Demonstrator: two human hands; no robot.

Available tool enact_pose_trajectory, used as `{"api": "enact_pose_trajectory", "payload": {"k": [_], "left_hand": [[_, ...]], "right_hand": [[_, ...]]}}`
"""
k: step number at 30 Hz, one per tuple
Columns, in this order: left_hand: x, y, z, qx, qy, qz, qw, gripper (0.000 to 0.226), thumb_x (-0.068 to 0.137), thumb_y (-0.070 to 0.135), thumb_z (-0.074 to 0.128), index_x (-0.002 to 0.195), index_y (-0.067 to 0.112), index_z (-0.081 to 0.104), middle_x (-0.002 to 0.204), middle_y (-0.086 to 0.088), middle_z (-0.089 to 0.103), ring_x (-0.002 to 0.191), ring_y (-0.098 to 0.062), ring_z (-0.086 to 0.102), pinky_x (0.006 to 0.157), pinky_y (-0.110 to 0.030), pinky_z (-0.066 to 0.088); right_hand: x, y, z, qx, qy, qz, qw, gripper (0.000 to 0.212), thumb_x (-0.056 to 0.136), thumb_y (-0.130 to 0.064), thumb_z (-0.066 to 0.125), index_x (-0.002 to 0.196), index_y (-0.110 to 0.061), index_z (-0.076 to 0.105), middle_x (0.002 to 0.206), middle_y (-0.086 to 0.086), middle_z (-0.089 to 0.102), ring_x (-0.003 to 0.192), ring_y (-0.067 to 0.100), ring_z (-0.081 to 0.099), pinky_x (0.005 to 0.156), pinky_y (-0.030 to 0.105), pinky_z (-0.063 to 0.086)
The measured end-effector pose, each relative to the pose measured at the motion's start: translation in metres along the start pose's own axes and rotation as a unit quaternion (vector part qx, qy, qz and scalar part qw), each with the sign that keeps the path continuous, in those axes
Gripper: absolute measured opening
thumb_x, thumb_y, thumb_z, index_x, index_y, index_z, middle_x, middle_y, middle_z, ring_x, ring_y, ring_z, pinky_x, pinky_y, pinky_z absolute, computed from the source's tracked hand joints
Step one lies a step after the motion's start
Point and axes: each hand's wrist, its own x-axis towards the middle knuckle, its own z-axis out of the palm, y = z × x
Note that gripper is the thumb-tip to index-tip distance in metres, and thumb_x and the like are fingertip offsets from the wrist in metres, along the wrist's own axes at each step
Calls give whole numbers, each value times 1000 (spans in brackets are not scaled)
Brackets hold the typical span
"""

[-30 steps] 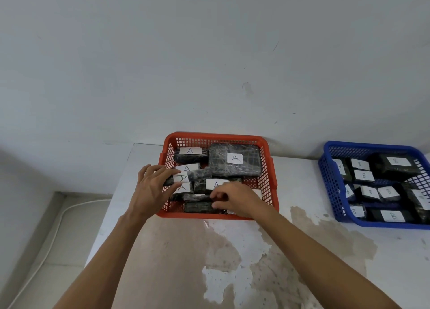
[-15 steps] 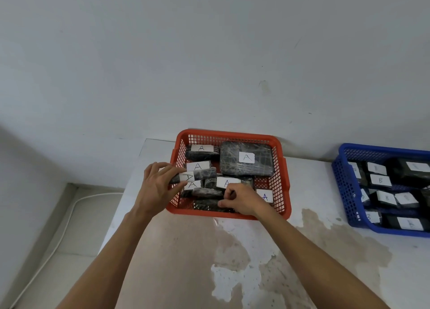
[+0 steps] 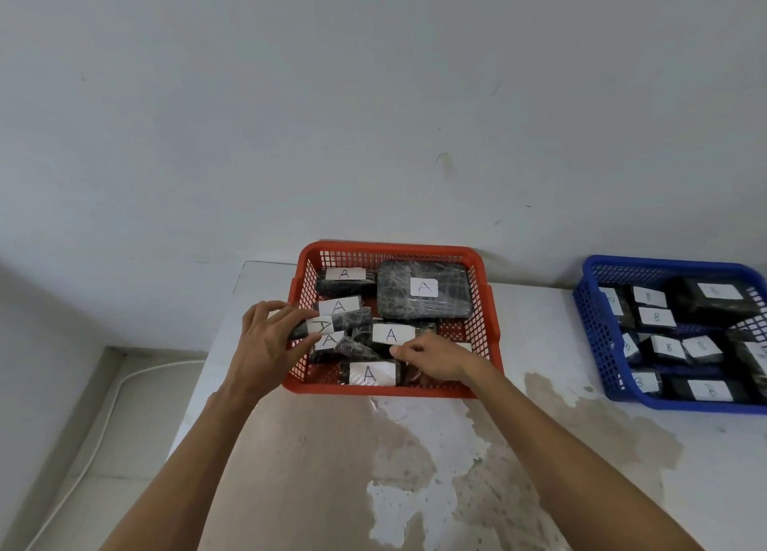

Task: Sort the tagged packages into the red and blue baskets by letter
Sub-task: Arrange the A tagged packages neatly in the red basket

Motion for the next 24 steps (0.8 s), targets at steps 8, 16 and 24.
{"api": "enact_pose_trajectory", "payload": {"k": [8,16,24], "left_hand": [[0,8,-6,9,0,5,1000,53,87,59,44,118,21,64,117,-4,67,115,-25,53,106,-50,32],[3,26,0,-12,-12,10,1000,43,88,49,60,118,18,64,116,-7,66,116,-23,48,102,-43,37],[7,31,3,-9,-110,-15,994,42,89,47,60,126,27,56,128,-3,59,123,-22,45,104,-39,35]], "right_hand": [[-19,8,-13,-11,1,-36,999,33,90,-43,68,115,-23,68,104,-6,70,78,3,69,66,17,52],[-41,33,-59,-23,161,-5,987,8,94,-32,63,101,-29,66,94,-10,71,70,6,67,61,18,47],[-34,33,-43,-207,251,42,945,25,99,-33,49,117,-23,64,110,4,70,80,18,59,59,24,44]]}}
